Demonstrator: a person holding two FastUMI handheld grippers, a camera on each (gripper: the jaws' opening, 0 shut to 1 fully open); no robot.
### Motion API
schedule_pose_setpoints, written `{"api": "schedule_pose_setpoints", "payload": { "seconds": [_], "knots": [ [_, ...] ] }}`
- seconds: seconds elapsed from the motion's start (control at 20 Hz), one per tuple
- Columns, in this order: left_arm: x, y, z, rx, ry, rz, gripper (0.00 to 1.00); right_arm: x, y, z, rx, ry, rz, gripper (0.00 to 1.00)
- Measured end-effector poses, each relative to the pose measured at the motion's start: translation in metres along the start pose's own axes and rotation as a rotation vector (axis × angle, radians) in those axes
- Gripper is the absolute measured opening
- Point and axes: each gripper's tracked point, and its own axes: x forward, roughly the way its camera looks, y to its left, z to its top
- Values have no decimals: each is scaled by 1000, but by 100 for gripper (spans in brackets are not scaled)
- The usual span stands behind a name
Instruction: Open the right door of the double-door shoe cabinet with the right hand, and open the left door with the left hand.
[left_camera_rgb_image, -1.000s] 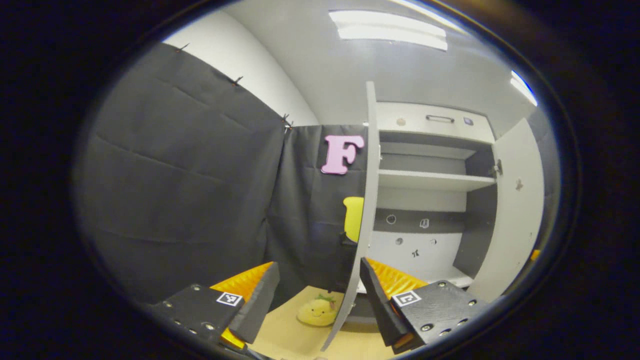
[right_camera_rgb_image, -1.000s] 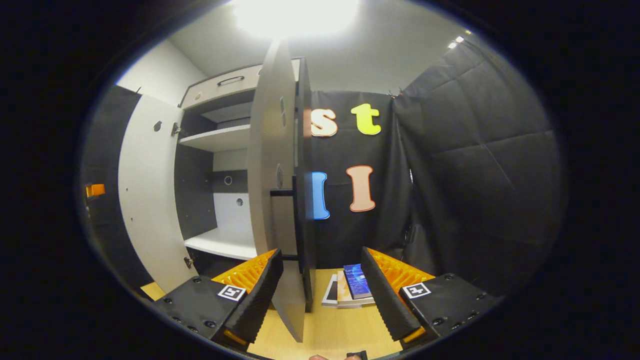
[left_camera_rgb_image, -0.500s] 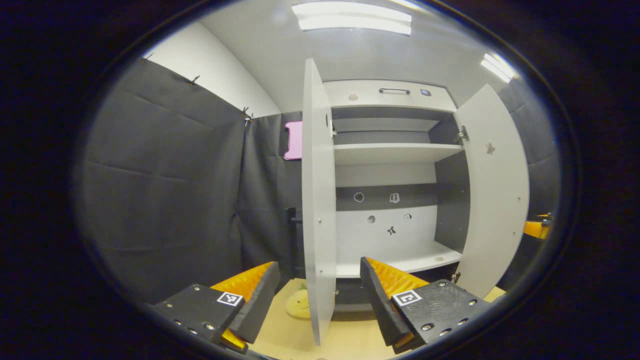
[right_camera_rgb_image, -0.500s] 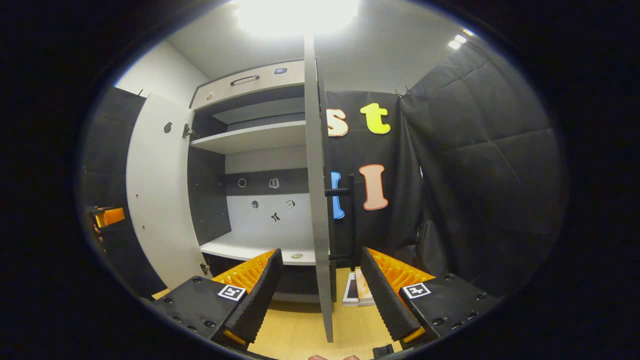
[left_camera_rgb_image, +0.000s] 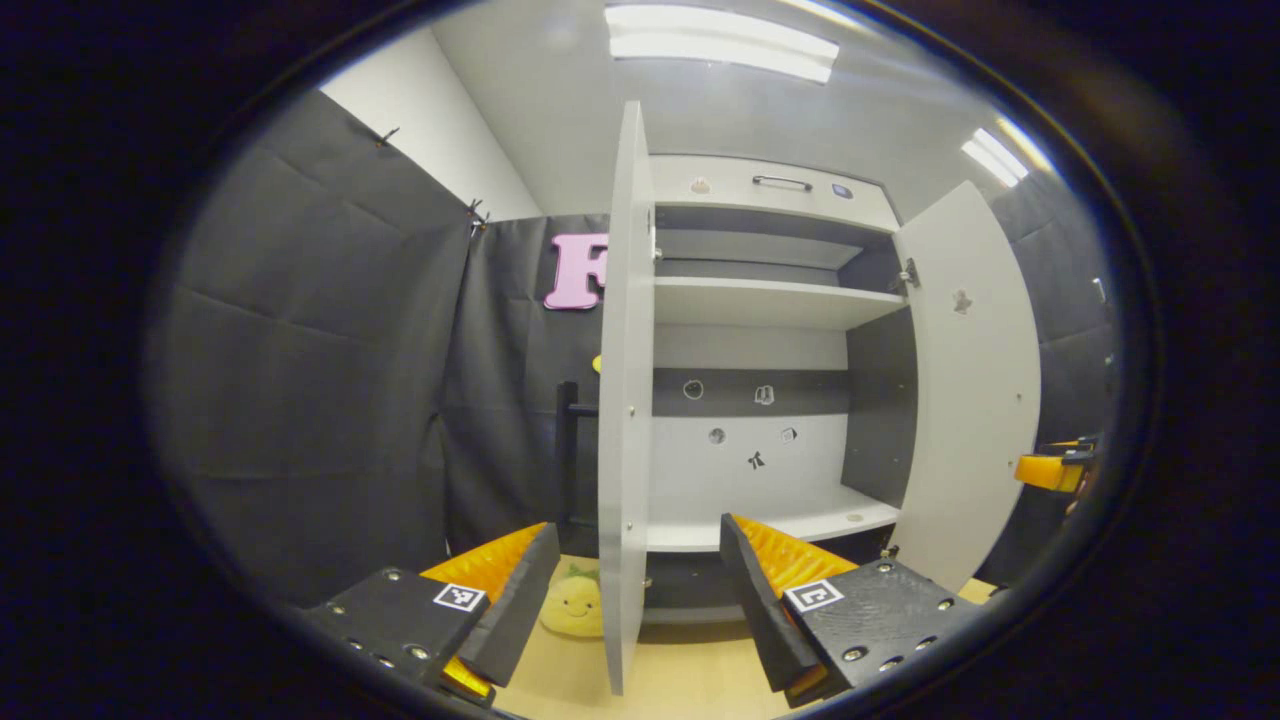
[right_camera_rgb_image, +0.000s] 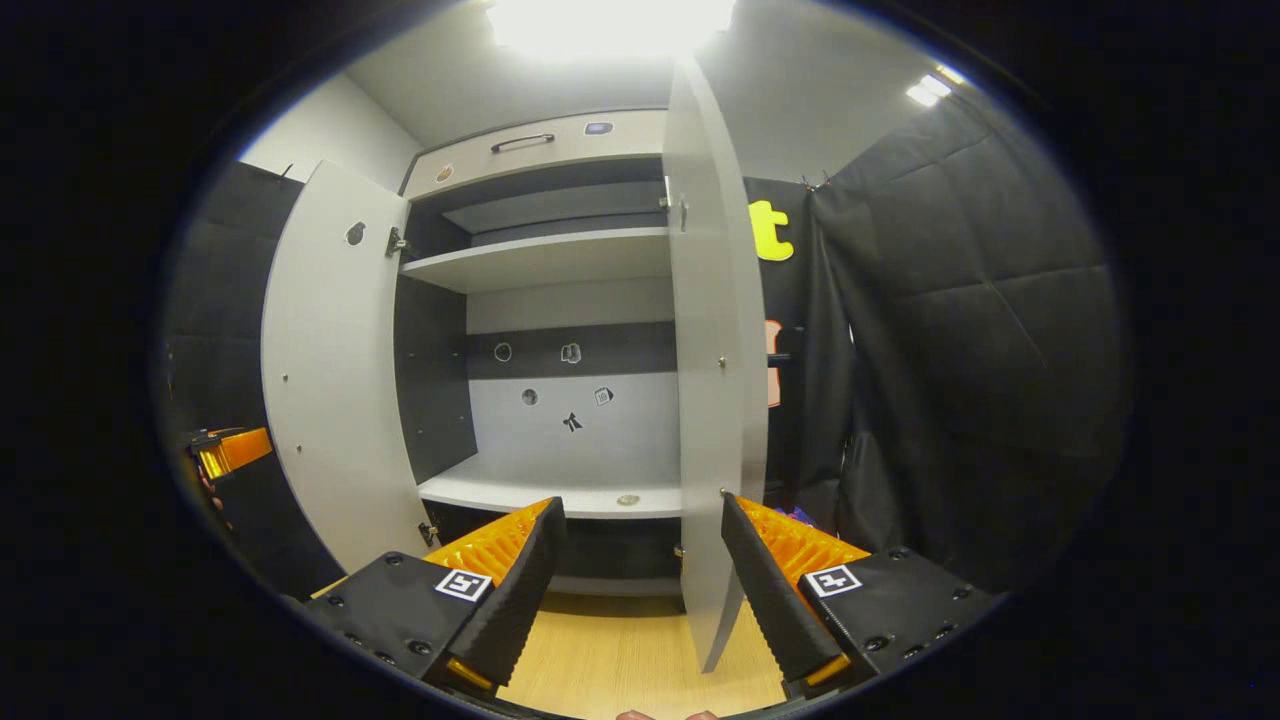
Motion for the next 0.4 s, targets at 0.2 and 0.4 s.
{"api": "schedule_pose_setpoints", "payload": {
  "seconds": [0.2,0.4],
  "knots": [
    [-14,15,-19,-21,-11,0,93,-1,11,-3,3,-7,-3,92],
    [-12,21,-34,-57,-10,-15,96,-8,17,-12,34,4,-22,92]
  ]
}}
